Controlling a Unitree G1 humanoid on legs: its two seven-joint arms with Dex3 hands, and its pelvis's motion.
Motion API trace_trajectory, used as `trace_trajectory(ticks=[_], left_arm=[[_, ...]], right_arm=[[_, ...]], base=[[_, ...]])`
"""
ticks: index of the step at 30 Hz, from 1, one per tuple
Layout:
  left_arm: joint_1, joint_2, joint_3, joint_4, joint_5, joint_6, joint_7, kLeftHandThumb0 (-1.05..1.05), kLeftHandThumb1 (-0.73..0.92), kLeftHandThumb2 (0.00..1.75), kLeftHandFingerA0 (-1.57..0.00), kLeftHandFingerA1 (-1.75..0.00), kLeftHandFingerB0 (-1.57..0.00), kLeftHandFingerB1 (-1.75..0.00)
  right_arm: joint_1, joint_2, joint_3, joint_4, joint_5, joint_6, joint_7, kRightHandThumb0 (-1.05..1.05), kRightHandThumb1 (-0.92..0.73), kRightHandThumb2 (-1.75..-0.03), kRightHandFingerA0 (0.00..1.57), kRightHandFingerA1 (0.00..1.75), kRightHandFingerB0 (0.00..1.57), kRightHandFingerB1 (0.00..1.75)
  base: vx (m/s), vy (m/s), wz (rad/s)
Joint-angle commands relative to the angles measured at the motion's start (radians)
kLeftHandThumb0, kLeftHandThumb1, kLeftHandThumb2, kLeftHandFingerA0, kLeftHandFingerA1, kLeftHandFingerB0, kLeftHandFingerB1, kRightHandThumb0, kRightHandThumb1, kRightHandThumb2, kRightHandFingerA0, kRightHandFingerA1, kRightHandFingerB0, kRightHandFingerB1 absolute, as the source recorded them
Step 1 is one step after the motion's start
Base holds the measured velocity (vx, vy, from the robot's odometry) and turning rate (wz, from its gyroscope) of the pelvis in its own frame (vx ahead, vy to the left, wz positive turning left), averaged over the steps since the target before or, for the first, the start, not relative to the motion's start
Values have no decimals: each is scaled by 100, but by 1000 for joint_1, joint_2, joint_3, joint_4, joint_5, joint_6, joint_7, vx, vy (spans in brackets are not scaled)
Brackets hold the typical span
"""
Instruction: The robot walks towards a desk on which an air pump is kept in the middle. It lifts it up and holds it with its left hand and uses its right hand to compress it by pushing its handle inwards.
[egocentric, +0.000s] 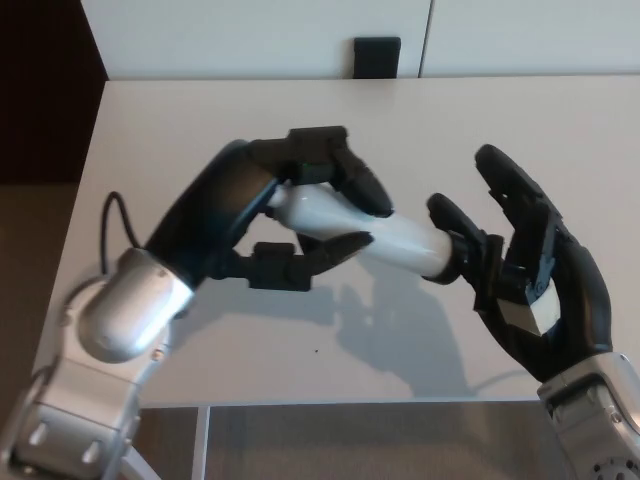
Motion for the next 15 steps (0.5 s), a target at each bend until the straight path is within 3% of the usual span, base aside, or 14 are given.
trace_trajectory(ticks=[1,4,5,7,8,11,15], left_arm=[[-27,-112,-226,59,296,-54,194,-15,77,66,-74,-160,-69,-118],[-27,-125,-251,84,330,-73,229,-15,76,66,-75,-160,-69,-122],[-30,-119,-242,90,321,-75,222,-16,74,68,-77,-152,-73,-112],[-36,-103,-210,105,298,-86,215,-16,74,69,-78,-152,-76,-113],[-40,-91,-191,114,286,-89,208,-16,76,69,-77,-155,-74,-113],[-48,-67,-156,138,272,-100,201,-16,77,68,-75,-156,-70,-118],[-57,-28,-100,189,266,-126,204,-11,78,65,-71,-157,-66,-121]], right_arm=[[-20,139,29,-56,38,-31,-85,-79,-68,-107,3,43,7,35],[-25,134,22,-59,34,-30,-85,-81,-69,-107,8,44,2,35],[-25,130,16,-69,36,-22,-97,-84,-69,-106,8,44,7,37],[-32,119,-3,-72,42,-15,-111,-92,-76,-109,1,39,7,34],[-35,105,-14,-69,46,-12,-107,-89,-77,-112,9,34,10,23],[-37,71,-33,-64,48,-13,-93,-89,-80,-115,8,31,7,17],[-27,20,-64,-66,29,-27,-82,-77,-73,-114,2,37,1,25]], base=[[0,0,0],[0,0,0],[0,0,0],[0,0,0],[0,0,0],[0,0,0],[0,0,0]])
